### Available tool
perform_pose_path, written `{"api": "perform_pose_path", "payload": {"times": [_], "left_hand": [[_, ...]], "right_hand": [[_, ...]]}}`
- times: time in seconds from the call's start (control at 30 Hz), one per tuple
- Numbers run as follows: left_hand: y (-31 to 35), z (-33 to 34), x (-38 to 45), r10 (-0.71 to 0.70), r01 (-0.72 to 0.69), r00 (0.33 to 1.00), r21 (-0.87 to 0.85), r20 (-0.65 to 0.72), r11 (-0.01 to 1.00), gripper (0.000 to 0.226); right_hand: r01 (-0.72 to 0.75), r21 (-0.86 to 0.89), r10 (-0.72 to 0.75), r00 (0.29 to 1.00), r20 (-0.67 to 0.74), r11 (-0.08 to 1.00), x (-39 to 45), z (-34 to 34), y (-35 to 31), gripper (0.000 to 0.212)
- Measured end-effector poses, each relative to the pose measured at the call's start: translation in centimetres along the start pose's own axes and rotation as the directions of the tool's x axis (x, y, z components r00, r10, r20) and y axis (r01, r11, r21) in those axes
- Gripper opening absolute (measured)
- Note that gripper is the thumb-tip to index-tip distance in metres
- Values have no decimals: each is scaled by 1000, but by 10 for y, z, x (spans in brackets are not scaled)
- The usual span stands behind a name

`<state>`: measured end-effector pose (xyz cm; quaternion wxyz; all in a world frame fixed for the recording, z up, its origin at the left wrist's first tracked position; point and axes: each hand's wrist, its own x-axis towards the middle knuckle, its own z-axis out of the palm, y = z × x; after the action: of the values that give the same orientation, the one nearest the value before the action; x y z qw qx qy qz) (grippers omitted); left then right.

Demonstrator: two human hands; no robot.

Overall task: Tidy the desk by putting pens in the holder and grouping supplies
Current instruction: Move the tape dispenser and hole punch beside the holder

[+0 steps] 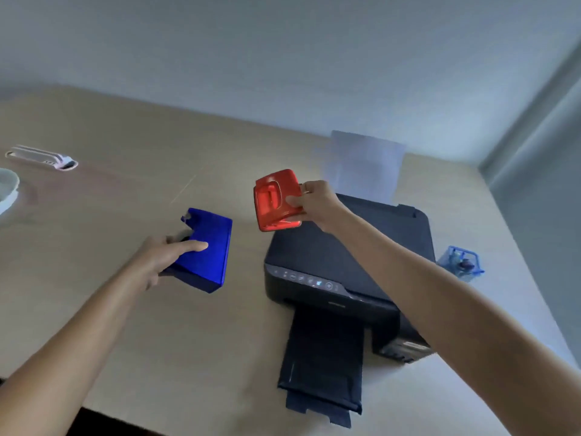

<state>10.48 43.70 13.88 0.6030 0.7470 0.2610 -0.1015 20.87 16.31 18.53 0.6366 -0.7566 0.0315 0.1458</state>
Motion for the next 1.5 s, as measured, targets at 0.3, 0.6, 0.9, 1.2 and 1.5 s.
{"api": "perform_pose_path", "payload": {"times": [0.3, 0.6, 0.9, 1.2, 1.5], "left_hand": [[88, 216, -54, 163, -190, 947, 73, 278, 979, 73], [95, 424, -102, 74, -242, 839, 248, 539, 938, 32], [43, 555, -92, -4, -338, 877, 621, 481, 708, 37], [11, 596, -63, 62, -240, 965, 769, 253, 592, 29], [2, 617, -55, 46, -197, 974, 728, 221, 657, 37]], "right_hand": [[44, 81, -17, 952, -304, 996, -64, -233, 29, 16], [-19, 177, 123, 796, -592, 984, -140, -426, 107, 14], [-281, 280, 396, 695, -600, 918, -132, -492, 233, 19], [-430, 262, 503, 700, -507, 864, -96, -480, 300, 13], [-415, 258, 489, 732, -475, 872, -46, -468, 297, 13]]}}
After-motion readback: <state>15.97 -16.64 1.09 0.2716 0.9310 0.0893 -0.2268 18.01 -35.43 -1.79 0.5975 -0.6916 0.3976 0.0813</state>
